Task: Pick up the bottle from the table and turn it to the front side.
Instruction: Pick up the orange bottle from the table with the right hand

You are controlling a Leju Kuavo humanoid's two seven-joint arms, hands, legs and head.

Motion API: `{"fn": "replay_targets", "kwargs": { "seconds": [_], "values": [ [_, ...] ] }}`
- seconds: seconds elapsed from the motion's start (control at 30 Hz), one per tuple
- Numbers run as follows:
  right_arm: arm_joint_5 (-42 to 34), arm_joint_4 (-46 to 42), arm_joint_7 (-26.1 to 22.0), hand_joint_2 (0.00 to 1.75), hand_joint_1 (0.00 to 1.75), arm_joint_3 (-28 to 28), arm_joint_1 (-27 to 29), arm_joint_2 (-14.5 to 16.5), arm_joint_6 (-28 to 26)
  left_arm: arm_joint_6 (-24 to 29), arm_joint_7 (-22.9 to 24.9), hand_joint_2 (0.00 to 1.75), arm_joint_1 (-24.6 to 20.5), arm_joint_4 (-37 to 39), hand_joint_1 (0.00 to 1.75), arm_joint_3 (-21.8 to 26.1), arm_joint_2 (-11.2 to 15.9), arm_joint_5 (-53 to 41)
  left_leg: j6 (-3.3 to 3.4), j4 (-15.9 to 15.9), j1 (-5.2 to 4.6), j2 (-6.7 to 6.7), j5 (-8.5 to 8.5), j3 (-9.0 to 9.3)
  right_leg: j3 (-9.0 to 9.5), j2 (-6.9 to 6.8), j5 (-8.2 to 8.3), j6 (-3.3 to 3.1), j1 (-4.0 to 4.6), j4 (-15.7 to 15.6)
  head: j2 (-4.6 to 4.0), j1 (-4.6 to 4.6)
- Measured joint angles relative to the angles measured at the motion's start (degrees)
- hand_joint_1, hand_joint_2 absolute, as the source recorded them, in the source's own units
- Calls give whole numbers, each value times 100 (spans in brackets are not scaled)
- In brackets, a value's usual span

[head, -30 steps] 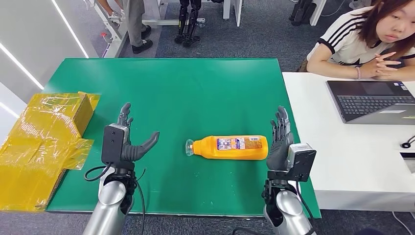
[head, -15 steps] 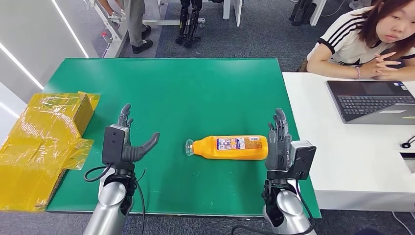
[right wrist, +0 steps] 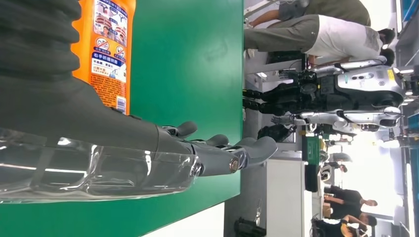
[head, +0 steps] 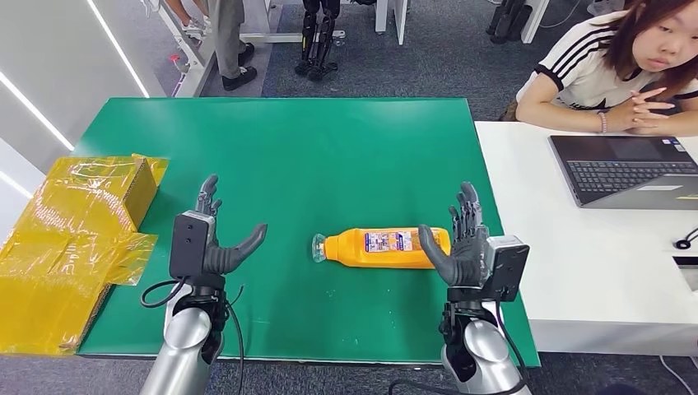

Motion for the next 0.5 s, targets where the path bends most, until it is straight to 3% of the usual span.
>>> {"fn": "replay_targets", "kwargs": {
  "seconds": [0.5],
  "values": [
    [120,33,100,175,0,11,2,0,0,-67,37,175,10,-32,0,0,0,-23,0,0,0,0,0,0,0,0,0,0,0,0,0,0]
  ]
}}
